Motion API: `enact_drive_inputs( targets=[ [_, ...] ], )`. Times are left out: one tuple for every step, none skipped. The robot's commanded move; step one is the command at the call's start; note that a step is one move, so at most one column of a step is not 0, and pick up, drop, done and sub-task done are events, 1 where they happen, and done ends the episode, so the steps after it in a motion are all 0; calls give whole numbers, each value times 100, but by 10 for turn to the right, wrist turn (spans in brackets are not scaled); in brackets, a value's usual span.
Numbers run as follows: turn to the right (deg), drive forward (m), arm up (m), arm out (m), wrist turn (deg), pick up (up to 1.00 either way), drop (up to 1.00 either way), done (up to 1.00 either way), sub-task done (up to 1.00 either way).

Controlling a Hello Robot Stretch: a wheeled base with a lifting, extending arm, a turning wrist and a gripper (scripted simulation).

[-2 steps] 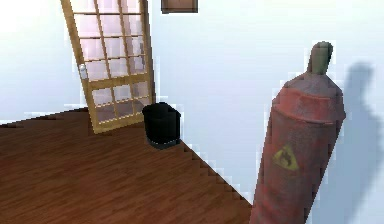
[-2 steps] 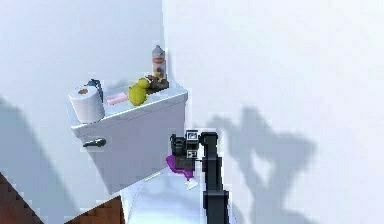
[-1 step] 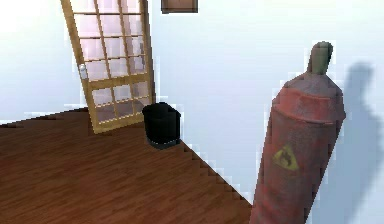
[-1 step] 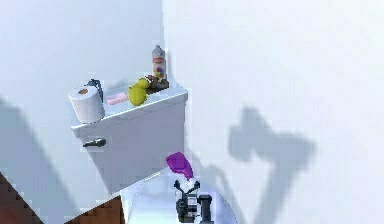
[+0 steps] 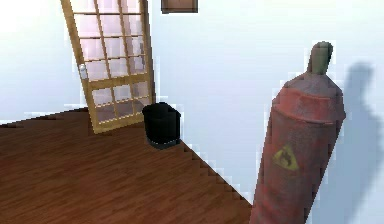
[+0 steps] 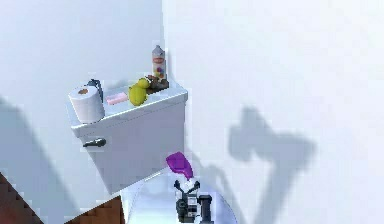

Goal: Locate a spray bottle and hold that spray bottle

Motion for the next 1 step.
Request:
enact_drive_inputs(
  targets=[
    [0,0,10,0,0,0,0,0,0]
  ],
)
